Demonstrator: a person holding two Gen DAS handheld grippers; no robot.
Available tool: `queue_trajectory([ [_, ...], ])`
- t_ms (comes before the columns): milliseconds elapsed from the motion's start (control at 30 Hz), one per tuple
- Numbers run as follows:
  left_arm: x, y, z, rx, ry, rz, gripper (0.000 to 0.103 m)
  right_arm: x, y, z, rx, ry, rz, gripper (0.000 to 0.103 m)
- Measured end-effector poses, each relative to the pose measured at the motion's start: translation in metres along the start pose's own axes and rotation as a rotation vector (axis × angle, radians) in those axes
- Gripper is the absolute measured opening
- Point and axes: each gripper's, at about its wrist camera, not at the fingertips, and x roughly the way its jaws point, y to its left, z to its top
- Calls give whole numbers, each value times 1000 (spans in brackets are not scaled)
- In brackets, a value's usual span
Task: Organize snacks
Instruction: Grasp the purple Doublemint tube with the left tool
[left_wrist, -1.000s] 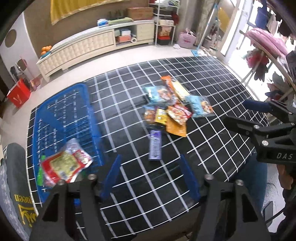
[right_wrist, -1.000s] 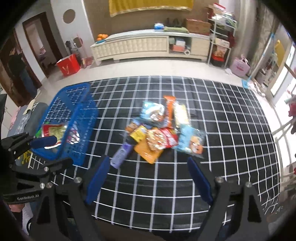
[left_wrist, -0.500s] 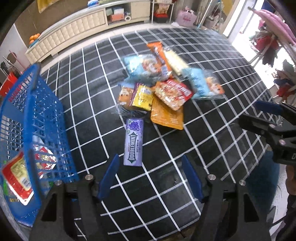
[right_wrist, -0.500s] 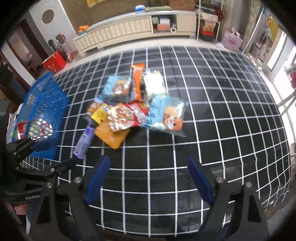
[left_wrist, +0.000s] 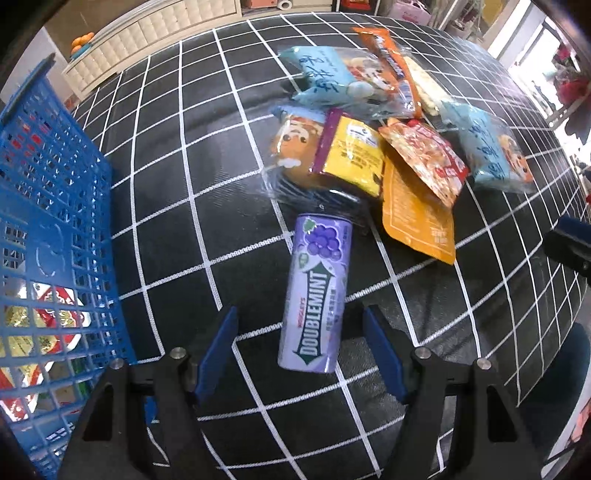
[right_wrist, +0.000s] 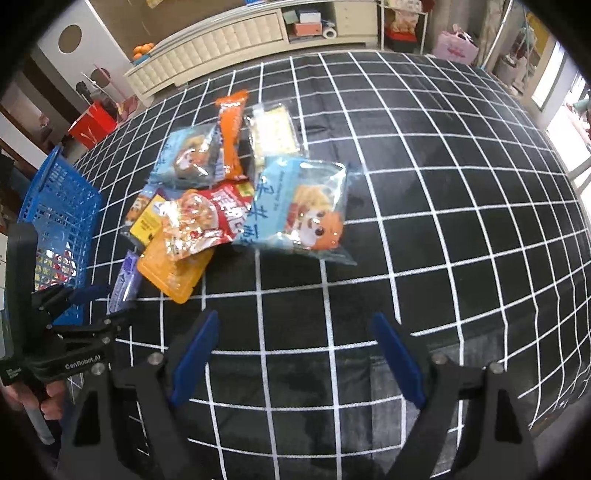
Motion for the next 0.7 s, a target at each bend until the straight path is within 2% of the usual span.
queue_trajectory([
  [167,3,0,4,12,-11,22,68,2,0,-1,2,8,-4,88],
  [200,3,0,5,10,-14,23,65,2,-1,-1,4,7,-5,88],
  [267,3,0,8,6,-31,23,49,1,-2,-1,12,4,-11,88],
  [300,1,-1,8,7,-33,18,36,1,-2,1,15,3,-13,88],
  [333,0,-1,8,10,-33,18,29,0,-3,2,19,0,-13,88],
  [500,-3,-3,2,-7,-43,37,29,-4,-6,11,39,-16,-20,88],
  [700,-33,9,3,-118,-146,80,29,-3,-4,32,65,-41,-43,88],
])
